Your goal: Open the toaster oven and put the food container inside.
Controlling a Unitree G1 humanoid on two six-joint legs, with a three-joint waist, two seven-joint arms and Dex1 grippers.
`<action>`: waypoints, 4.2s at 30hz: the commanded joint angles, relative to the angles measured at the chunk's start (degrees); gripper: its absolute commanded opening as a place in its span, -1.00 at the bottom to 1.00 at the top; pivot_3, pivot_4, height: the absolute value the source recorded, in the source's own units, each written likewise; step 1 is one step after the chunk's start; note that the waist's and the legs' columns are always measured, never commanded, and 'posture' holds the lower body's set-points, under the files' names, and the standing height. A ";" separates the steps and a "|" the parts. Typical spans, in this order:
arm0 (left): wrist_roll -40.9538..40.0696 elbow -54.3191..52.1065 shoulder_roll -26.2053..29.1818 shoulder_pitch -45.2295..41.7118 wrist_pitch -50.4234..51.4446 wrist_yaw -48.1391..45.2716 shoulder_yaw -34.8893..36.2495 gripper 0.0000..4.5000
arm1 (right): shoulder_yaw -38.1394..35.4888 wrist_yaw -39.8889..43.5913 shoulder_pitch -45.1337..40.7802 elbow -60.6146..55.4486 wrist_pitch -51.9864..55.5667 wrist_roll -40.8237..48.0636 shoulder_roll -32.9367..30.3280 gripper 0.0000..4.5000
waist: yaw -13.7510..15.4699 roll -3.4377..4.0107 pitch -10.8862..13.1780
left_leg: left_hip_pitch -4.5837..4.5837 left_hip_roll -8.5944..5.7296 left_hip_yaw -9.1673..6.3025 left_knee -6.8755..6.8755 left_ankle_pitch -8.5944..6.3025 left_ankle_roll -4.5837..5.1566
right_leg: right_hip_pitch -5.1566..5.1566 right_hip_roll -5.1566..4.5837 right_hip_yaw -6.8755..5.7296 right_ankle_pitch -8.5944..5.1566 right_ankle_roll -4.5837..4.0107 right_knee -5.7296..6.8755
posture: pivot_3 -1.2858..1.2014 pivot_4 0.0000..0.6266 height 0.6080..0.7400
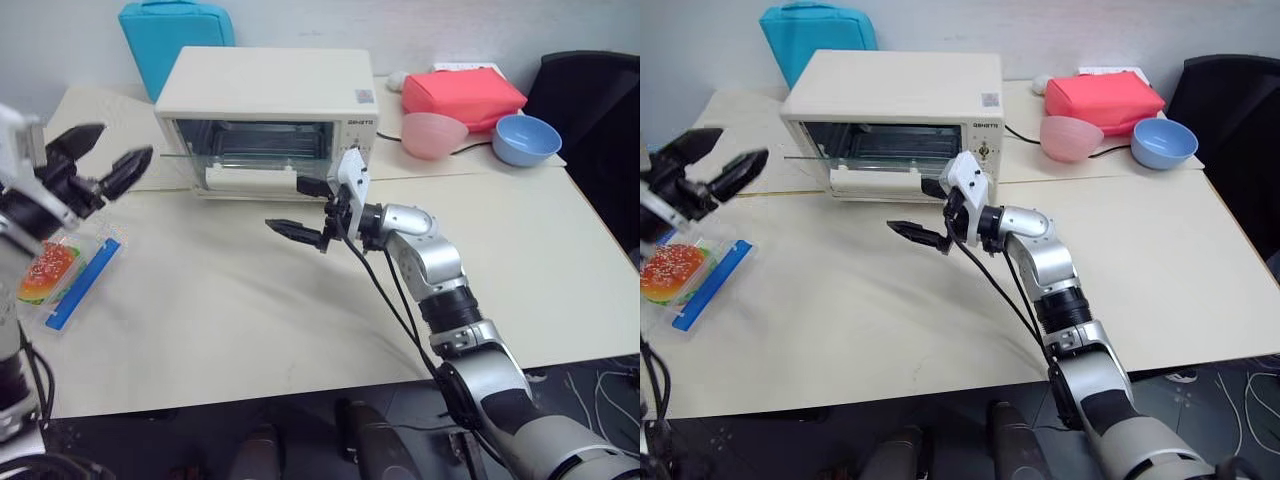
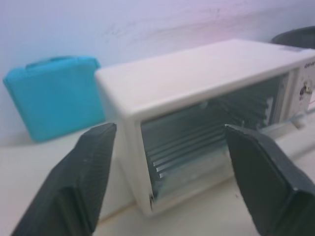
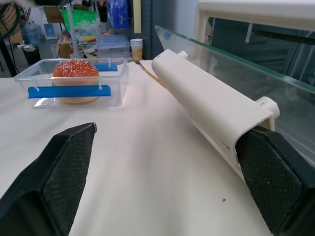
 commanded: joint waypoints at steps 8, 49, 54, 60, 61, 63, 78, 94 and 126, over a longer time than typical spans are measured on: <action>13.29 17.27 -2.39 -13.90 -11.28 -9.13 -16.55 -0.76 | 0.25 -1.89 1.67 -4.11 -0.42 0.89 1.03 1.00 | -0.57 -0.01 0.00 | 0.00 0.00 0.04 0.07 0.01 -0.02 | -0.02 0.02 0.04 0.00 0.00 0.11 | 0.03 -0.52 1.00; 12.63 -13.34 -16.95 11.32 25.24 8.81 -8.34 -0.99 | -8.84 11.17 13.03 -40.17 26.75 28.59 -33.54 1.00 | 1.27 -0.04 0.02 | 0.86 -0.02 -0.09 0.55 -0.07 0.27 | 1.12 0.05 0.09 0.01 0.07 -0.11 | 0.03 -0.52 1.00; 6.63 -31.93 -22.99 18.91 38.88 14.37 10.12 -0.60 | -5.11 14.64 10.98 -36.21 23.50 26.40 -32.16 1.00 | 1.21 -0.05 0.02 | 0.77 0.07 -0.21 0.54 -0.10 0.24 | 1.09 0.04 0.12 0.01 0.06 -0.17 | 0.03 -0.52 1.00; 3.07 -46.44 -35.83 15.38 52.17 19.77 34.62 0.15 | -1.88 17.63 9.04 -32.21 20.91 24.93 -29.02 1.00 | 1.98 -0.05 0.02 | 0.80 -0.02 -0.18 0.63 -0.10 0.23 | 1.14 0.08 -0.04 0.01 0.07 -0.16 | 0.03 -0.52 1.00; 3.28 -48.28 -37.05 14.57 54.29 19.76 37.81 0.29 | -1.43 18.16 8.64 -31.27 20.35 24.46 -28.55 1.00 | 2.11 -0.05 0.02 | 0.80 -0.04 -0.17 0.66 -0.10 0.23 | 1.14 0.12 -0.05 0.02 0.08 -0.16 | 0.03 -0.52 1.00; 4.99 -51.11 -38.37 12.65 58.53 19.64 45.11 0.55 | -0.49 19.22 7.64 -29.26 19.10 23.37 -27.53 1.00 | 2.23 -0.06 0.01 | 0.80 -0.10 -0.18 0.68 -0.09 0.21 | 1.16 0.20 -0.07 0.02 0.09 -0.16 | 0.03 -0.52 1.00; 16.76 -36.79 -32.30 3.06 61.33 27.65 56.73 0.99 | -0.11 20.90 6.14 -26.71 18.33 21.45 -25.14 1.00 | 2.22 -0.10 0.00 | 0.84 -0.10 -0.20 0.66 -0.11 0.08 | 1.17 0.16 -0.08 0.01 0.07 -0.17 | 0.03 -0.52 1.00; 28.65 -13.24 -24.01 -7.70 57.07 35.79 51.37 0.59 | -4.12 14.61 10.94 -33.93 20.78 22.74 -28.55 1.00 | 2.16 -0.11 0.00 | 0.83 0.04 -0.20 0.61 -0.20 -0.07 | 1.13 0.11 -0.09 0.00 0.05 -0.21 | 0.03 -0.52 1.00; 4.72 -6.26 -19.08 -12.72 61.33 24.64 5.49 -0.85 | -12.64 6.32 21.48 -40.94 24.65 25.89 -35.28 1.00 | 2.47 -0.33 0.07 | 0.30 0.06 -0.48 0.54 -0.23 -0.10 | 0.83 -0.01 0.05 -0.01 0.02 -0.46 | 0.03 -0.52 1.00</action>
